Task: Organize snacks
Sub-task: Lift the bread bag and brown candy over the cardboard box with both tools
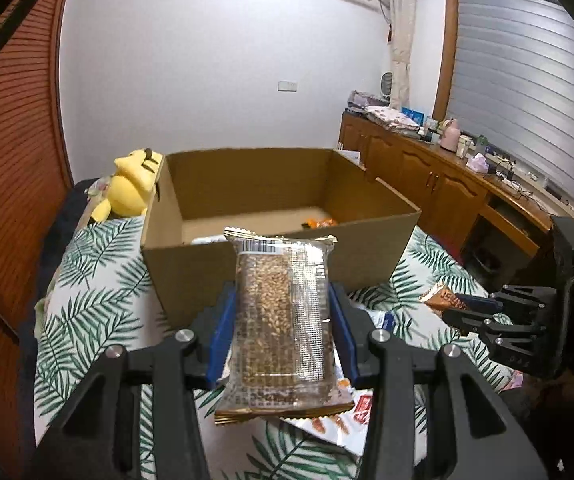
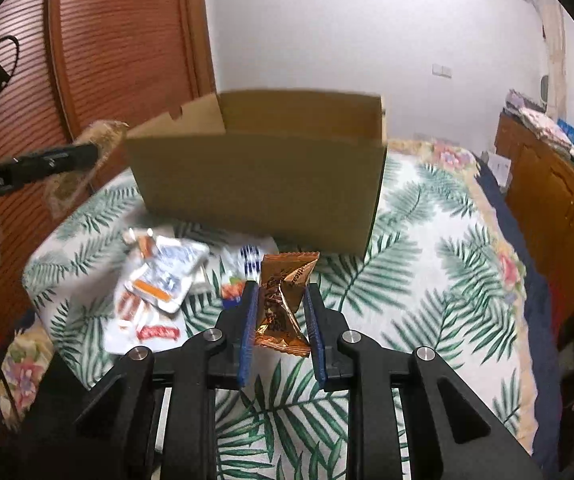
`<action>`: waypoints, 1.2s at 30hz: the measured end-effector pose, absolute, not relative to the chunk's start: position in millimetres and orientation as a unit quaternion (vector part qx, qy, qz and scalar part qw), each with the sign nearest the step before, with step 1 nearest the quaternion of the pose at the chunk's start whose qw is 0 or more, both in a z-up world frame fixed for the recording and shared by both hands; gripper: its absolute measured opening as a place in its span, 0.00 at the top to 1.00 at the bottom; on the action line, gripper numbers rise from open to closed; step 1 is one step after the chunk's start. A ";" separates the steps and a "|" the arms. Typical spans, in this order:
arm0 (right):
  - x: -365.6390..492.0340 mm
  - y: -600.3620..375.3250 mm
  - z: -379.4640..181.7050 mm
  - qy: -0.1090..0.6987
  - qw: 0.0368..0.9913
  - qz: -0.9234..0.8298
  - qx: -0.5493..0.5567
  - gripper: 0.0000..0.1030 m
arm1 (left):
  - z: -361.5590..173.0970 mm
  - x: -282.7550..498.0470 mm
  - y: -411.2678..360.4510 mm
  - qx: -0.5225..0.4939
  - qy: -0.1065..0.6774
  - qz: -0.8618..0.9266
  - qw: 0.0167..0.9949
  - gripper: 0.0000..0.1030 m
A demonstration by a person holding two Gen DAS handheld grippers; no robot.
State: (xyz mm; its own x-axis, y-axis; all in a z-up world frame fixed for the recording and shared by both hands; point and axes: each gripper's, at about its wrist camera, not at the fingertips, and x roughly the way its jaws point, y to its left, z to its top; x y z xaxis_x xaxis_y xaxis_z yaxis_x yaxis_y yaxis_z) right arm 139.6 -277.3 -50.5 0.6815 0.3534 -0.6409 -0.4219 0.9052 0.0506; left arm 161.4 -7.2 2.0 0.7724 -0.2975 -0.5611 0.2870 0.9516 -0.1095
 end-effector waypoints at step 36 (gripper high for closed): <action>177.0 -262.8 33.8 0.276 0.934 0.211 -0.078 0.79 | 32.7 293.6 -30.2 0.008 0.300 -0.175 0.938 0.58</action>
